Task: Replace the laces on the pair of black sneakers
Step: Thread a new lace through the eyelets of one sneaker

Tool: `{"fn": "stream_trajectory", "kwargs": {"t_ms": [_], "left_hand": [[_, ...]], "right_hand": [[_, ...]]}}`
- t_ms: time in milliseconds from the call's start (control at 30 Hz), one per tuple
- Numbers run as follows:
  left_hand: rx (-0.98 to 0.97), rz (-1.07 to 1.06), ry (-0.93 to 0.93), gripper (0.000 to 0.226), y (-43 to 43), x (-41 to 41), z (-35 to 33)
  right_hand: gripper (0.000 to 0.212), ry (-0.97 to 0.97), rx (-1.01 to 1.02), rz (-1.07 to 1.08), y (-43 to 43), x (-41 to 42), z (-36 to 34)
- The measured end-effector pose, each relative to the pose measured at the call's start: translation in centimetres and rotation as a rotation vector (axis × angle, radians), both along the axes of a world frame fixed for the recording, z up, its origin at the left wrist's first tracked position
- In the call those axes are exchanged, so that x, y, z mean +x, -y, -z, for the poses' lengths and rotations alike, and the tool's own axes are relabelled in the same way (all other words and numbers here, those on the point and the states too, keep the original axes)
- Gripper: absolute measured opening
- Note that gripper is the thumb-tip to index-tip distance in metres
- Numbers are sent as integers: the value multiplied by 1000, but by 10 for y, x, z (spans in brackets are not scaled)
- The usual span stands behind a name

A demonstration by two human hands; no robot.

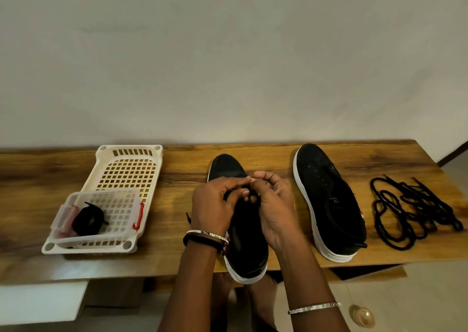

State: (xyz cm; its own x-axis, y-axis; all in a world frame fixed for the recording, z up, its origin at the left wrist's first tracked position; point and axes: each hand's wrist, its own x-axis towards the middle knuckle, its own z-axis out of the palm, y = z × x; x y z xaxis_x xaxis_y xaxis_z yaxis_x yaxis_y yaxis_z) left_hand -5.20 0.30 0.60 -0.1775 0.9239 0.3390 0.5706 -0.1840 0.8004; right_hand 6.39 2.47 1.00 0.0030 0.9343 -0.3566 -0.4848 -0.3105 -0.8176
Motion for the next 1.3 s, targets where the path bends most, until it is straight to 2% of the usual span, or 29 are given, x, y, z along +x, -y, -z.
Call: {"fn": "stream_trajectory", "kwargs": {"t_ms": [133,233,433,533,667,800,867,1167,1233,1300], "left_hand": [[43,6,-214,17,-2,0,0],[21,7,-319,13,-2,-1,-2],[-167,41,-345,13,-5,-10,3],[-207,63,-137,17,-3,-13,5],[-411,184,356,24,0,-21,2],[-547,128,770,23,6,-19,-10],[-550,90,890,22,6,-19,-14],[-537,-16,894,19,7,-17,-16],[-532,-49,912,19,6,-20,-13],[-528,-47,944,21,5,-22,-10]], "right_hand": [[22,-96,27,-33,0,4,-7],[27,-84,98,-92,0,6,-6],[40,35,141,-151,-1,8,-2],[38,134,200,-201,0,9,-3],[32,167,274,-254,3,10,-6],[32,284,349,-366,4,18,-6],[29,314,362,-416,5,22,-5],[13,409,417,-301,2,19,5],[10,365,382,-320,2,18,3],[6,239,309,-321,4,17,-1]]}}
